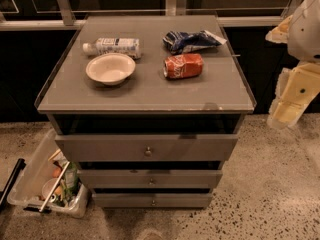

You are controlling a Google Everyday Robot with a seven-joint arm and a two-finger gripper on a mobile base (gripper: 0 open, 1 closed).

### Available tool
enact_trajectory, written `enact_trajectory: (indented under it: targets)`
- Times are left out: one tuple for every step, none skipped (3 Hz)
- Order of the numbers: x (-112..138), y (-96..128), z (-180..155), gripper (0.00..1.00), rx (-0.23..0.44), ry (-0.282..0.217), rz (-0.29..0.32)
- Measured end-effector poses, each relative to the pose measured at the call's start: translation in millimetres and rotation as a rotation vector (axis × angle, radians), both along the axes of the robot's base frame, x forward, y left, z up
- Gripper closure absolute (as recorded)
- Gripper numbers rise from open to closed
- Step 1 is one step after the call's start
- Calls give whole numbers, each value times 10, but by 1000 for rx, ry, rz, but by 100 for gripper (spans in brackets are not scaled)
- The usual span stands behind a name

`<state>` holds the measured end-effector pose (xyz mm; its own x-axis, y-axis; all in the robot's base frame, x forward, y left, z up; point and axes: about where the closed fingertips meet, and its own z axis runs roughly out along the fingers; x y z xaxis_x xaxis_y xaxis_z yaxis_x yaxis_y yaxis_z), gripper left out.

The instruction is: Open middle drawer

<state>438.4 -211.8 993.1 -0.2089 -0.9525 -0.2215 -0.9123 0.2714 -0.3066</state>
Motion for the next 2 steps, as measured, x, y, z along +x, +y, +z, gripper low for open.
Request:
enact_trajectory:
  targets:
    - [-1, 0, 1, 0, 0, -1, 0]
    - [-100, 6, -196, 0, -2, 7, 8]
